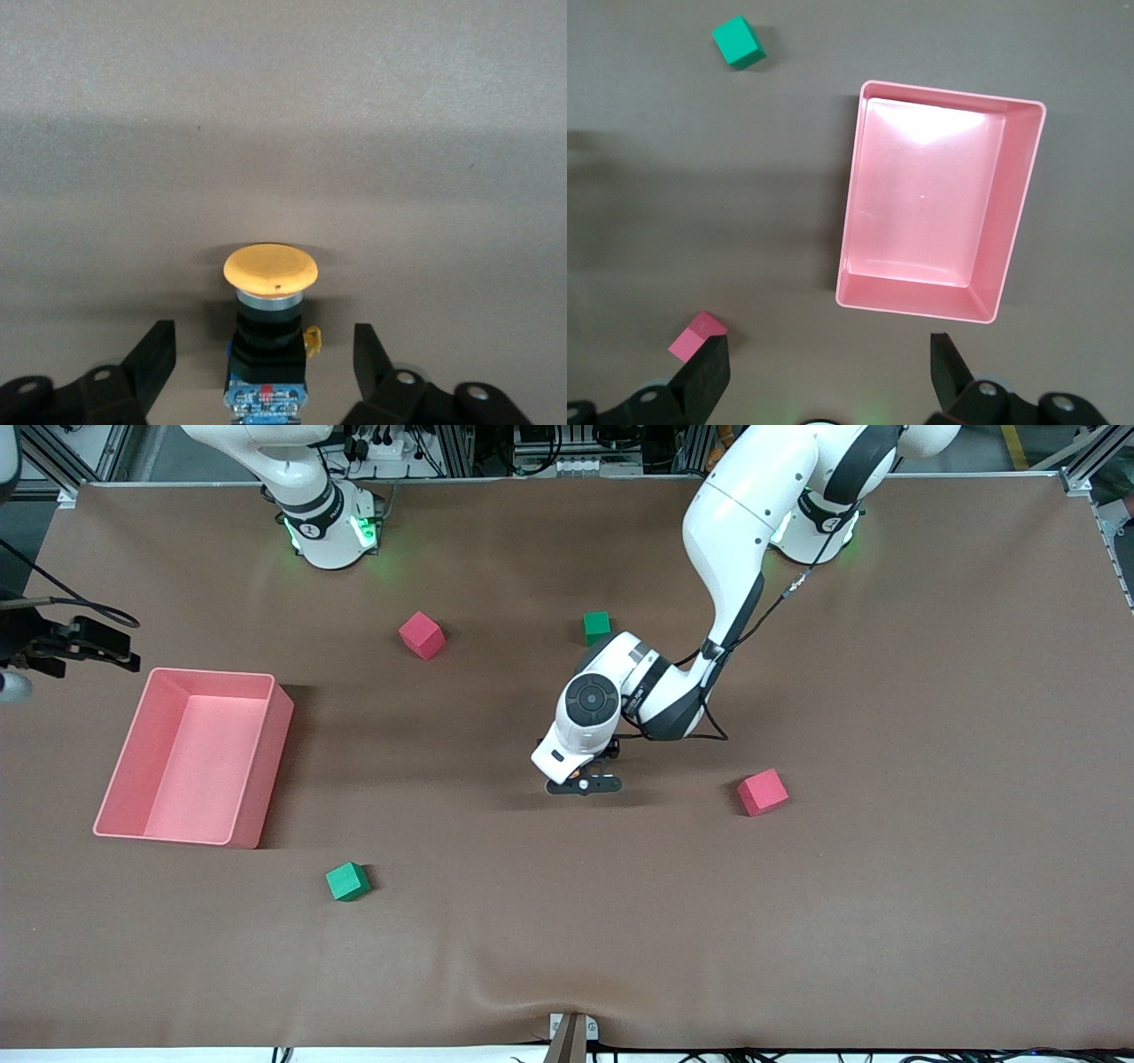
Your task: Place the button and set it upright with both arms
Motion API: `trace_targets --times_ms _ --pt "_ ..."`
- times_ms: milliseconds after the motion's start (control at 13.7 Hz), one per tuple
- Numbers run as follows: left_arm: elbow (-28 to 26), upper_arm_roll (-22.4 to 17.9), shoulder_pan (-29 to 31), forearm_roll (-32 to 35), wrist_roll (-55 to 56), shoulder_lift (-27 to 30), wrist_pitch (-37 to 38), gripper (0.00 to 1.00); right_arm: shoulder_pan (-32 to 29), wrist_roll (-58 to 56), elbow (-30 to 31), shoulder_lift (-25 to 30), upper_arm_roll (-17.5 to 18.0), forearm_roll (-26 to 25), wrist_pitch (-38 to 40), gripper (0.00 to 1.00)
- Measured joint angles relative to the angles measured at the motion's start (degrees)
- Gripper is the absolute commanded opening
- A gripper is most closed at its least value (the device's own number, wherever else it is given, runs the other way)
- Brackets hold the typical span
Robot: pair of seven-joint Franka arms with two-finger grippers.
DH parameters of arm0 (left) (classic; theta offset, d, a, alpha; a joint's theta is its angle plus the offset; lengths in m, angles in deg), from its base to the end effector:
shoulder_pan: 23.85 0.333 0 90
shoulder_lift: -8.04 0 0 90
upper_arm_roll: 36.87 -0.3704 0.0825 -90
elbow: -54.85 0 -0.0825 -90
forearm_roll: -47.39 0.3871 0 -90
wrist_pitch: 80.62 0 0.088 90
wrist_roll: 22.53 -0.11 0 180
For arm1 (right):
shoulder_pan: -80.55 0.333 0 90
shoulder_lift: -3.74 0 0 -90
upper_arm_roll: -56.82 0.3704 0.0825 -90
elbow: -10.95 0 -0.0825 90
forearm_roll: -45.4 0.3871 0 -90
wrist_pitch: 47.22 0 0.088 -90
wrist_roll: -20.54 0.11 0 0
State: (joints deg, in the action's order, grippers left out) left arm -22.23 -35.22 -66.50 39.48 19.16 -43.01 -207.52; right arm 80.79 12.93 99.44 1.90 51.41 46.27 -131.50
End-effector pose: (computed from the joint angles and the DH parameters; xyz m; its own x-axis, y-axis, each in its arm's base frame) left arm 0.5598 -0.5450 0.2163 0.9932 0.0445 -0.1074 0.0532 -0.9955 0.0790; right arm 0.5558 -0.0475 0.6623 0.9937 0.0443 -0.1027 0.0418 -0.9988 -0.0260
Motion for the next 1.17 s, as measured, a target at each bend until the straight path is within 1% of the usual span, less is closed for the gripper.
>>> trace_targets --times_ms 73,220,439,585,659,732,878,951,1024,1171 --pt "0.0 0.0 0.0 0.0 0.0 0.0 0.0 0.79 0.0 0.8 -1.4 0.0 0.0 0.0 0.9 1.0" --pt "-0.1 0.0 0.0 0.0 0.0 0.0 0.0 0.77 0.0 1.6 -2.8 0.0 0.0 0.0 1.7 1.0" --pt "-0.1 0.0 0.0 0.0 0.0 0.0 0.0 0.77 -0.6 2.1 -3.0 0.0 -0.9 -0.2 1.6 1.0" --pt "-0.2 0.0 0.0 0.0 0.0 -0.1 0.0 0.75 -2.7 1.8 -3.0 0.1 -1.3 -0.2 1.7 1.0" --pt "-0.3 0.0 -0.1 0.0 0.0 -0.1 0.0 0.72 -4.1 1.1 -3.0 0.1 -1.3 -0.2 1.7 1.0" --pt "-0.3 0.0 -0.2 0.0 0.0 -0.2 0.0 0.62 -5.0 0.4 -3.0 0.1 -1.4 -0.2 1.7 1.0" --pt "-0.3 0.0 -0.5 0.0 0.0 -0.2 0.0 0.35 -5.2 0.5 -3.0 0.1 -1.2 -0.1 1.7 1.0" --pt "-0.3 0.0 -0.6 0.0 0.0 -0.2 0.0 0.27 -5.0 1.1 -3.0 0.1 -0.9 0.0 1.7 1.0" --pt "-0.3 0.0 -0.7 0.0 0.0 -0.2 0.0 0.12 -4.7 2.2 -3.0 0.1 -0.6 0.0 1.6 1.0" --pt "-0.3 -0.1 -0.6 0.0 0.0 -0.2 0.0 0.02 -3.8 3.8 -3.0 0.1 -0.1 0.0 1.2 1.0"
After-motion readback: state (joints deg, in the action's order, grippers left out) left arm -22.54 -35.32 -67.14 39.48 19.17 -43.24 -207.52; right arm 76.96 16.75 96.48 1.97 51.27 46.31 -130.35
